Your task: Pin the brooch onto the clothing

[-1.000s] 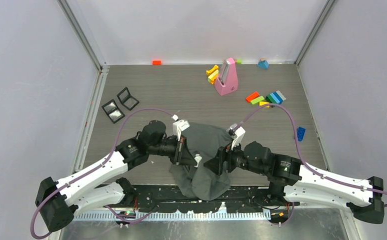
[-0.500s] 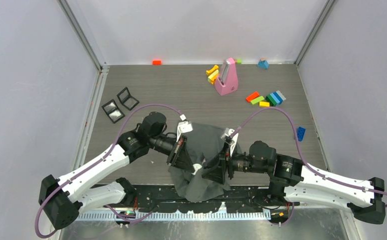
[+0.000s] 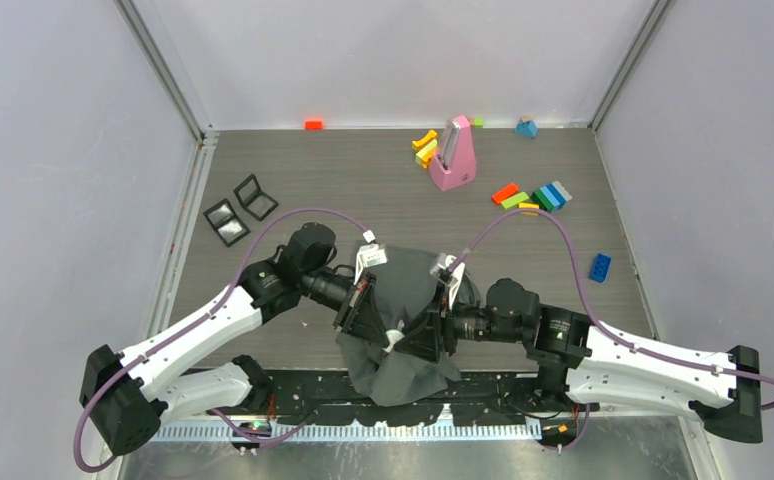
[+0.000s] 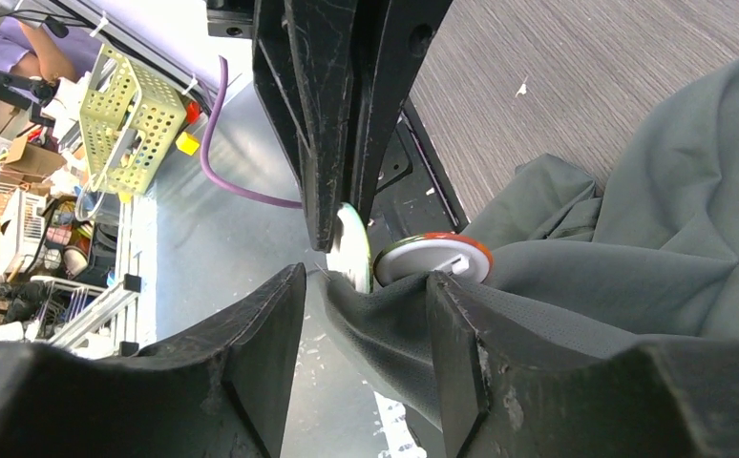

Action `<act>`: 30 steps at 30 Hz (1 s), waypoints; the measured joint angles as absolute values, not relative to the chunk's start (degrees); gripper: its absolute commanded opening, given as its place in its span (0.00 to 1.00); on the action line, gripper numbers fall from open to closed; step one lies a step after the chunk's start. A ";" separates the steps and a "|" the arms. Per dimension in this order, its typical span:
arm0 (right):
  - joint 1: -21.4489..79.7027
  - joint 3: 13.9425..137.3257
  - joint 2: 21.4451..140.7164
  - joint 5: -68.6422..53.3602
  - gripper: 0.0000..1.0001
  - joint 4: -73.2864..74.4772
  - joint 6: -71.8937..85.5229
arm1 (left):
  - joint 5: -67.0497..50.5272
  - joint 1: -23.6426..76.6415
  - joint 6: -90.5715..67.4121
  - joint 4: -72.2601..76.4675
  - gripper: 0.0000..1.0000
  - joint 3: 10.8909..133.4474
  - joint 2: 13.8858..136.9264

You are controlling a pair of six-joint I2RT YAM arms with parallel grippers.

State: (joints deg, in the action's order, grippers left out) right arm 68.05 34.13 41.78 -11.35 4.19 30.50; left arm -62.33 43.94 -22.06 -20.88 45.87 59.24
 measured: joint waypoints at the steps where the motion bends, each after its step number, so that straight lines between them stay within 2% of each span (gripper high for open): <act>1: 68.05 34.13 42.15 -11.51 0.54 4.01 30.57 | -62.43 43.90 -22.06 -20.88 0.00 45.87 59.24; 7: 68.05 33.82 42.81 -12.51 0.65 3.11 31.66 | -62.85 43.86 -22.04 -20.88 0.00 45.89 59.24; 14: 68.05 31.81 39.68 -13.50 0.64 1.52 32.47 | -63.16 43.83 -22.02 -20.88 0.00 45.87 59.24; 22: 68.01 31.27 40.62 -13.78 0.54 0.62 33.17 | -63.57 43.77 -22.02 -20.88 0.00 45.87 59.53; 30: 68.01 31.09 43.64 -14.50 0.34 -1.98 34.04 | -64.16 43.75 -22.02 -20.88 0.00 45.87 59.68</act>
